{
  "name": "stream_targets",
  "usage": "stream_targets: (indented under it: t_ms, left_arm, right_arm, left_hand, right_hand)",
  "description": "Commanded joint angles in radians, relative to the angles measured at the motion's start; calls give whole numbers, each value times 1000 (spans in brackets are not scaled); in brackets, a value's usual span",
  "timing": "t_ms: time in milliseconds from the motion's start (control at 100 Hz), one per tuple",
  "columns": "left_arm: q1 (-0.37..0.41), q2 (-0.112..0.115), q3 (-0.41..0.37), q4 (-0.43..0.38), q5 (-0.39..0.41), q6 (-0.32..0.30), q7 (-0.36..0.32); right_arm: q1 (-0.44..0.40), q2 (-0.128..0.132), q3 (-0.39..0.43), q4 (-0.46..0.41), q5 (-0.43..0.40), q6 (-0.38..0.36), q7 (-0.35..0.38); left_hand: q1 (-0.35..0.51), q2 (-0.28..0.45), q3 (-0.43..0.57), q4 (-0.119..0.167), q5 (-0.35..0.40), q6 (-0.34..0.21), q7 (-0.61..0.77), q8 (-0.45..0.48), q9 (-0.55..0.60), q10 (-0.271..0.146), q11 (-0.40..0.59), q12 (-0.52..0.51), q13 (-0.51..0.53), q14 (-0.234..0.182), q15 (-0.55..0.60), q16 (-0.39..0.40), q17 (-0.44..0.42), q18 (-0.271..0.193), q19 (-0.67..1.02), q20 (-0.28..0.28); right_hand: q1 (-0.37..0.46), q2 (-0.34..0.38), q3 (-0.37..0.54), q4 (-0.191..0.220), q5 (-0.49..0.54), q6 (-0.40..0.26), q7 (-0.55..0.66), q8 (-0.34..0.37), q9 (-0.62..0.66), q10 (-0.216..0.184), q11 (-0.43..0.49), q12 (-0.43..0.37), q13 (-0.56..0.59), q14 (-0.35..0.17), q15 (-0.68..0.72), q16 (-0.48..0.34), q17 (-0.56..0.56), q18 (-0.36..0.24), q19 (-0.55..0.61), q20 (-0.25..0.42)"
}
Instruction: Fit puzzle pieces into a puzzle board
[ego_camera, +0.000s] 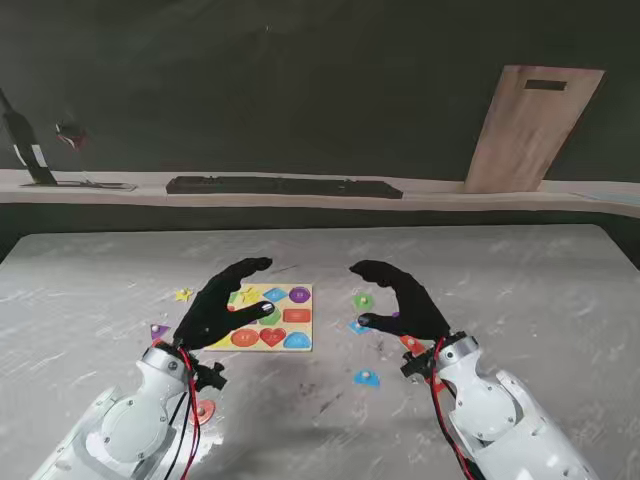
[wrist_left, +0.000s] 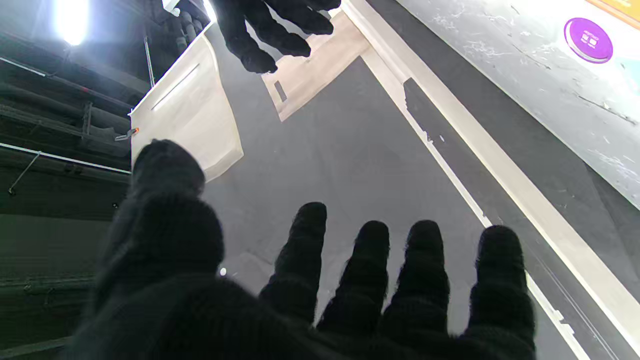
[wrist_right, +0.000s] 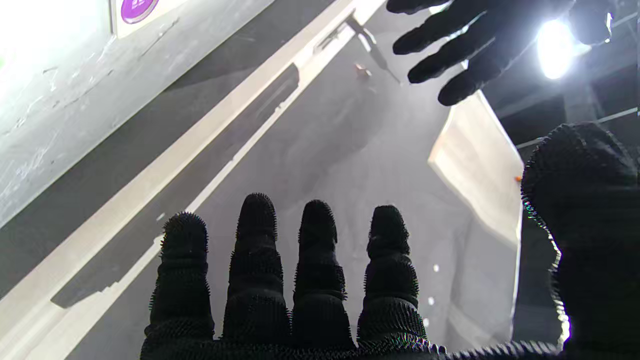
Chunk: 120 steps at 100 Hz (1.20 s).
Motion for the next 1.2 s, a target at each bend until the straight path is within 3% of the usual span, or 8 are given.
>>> stream_targets:
  t_ms: [0, 390, 560, 650, 740, 970, 1160, 1190]
  left_arm:
    - [10, -1, -3, -11, -10, 16, -2]
    - [17, 5, 0, -29, 34, 46, -9]
    - [-5, 7, 13, -15, 50, 70, -14]
    - [-15, 13, 20, -7, 105, 103, -19]
    - [-32, 20, 35, 10, 207, 141, -4]
    - [-98, 47, 56, 76, 391, 208, -29]
    - [-197, 72, 81, 173, 448, 230, -130]
    - [-214, 76, 86, 187, 447, 230, -155]
  right_arm:
    - [-2, -2, -4, 0, -34, 4, -9]
    - [18, -8, -25, 23, -31, 1, -25]
    - [11, -12, -25, 15, -41, 16, -44]
    - [5, -12, -21, 7, -55, 17, -55]
    - [-2, -13, -18, -4, -64, 20, -63]
    - [8, -13, -23, 6, -52, 21, -56]
    - [15, -14, -21, 15, -29, 20, -46]
    - [14, -15, -19, 15, -30, 18, -48]
  left_hand:
    - [-24, 1, -20, 16, 0, -30, -18, -5, 20, -15, -10, 5, 9, -49, -16, 12, -13, -88, -19, 9]
    - [-11, 2, -17, 15, 10, -26, -19, -3, 37, -12, -10, 14, 17, -46, -17, 21, -4, -84, -29, 26]
    - [6, 13, -10, 16, -2, -12, -28, -6, 37, -5, -10, 16, 18, -42, -15, 25, 1, -89, -32, 32]
    - [17, 21, -7, 16, -12, -8, -34, -9, 22, -3, -14, 16, 12, -42, -16, 26, 0, -95, -34, 34]
    - [33, 21, -5, 17, -39, 5, -46, -14, -59, 7, -37, 6, -2, -44, -18, 26, 2, -102, -34, 37]
    - [64, 19, 6, 20, -95, -9, -62, -25, -144, 9, -32, -7, -42, -44, -19, 24, -9, -112, -37, 34]
    - [74, 8, 22, 25, -167, -10, -91, -62, -200, 3, -14, -21, -104, -53, -31, 10, -45, -137, -49, 24]
    - [49, -6, 73, 22, -174, -8, -74, -93, -205, 3, -3, -35, -109, -54, -25, -9, -45, -135, -59, 18]
  right_hand:
    - [-1, 15, -27, -2, -26, -1, -31, -2, -3, -38, 6, 4, 3, -9, -5, 19, -6, 2, 12, 20]
    - [31, 56, -89, 16, -7, 0, -21, 6, 10, -33, 25, 12, 22, -11, 14, 33, 7, -3, 19, 36]
    - [65, 100, -174, 40, -26, 10, -25, 4, 3, -33, 40, 18, 27, -10, 28, 40, 14, -6, 23, 43]
    - [59, 121, -226, 60, -26, 4, -21, 3, 6, -33, 42, 19, 29, -10, 31, 41, 15, -4, 25, 45]
    - [46, 75, -169, 69, -13, 4, -14, 5, 11, -34, 51, 22, 36, -11, 39, 44, 20, -4, 32, 48]
    - [44, 74, -160, 68, 2, 1, -8, 5, 22, -33, 54, 23, 45, -10, 47, 48, 24, 2, 38, 50]
    - [45, 72, -159, 67, 8, 0, -5, 4, 29, -33, 59, 25, 51, -10, 55, 53, 25, 8, 48, 55]
    - [45, 73, -159, 67, 8, -1, -4, 4, 30, -33, 60, 26, 52, -11, 57, 54, 26, 8, 49, 56]
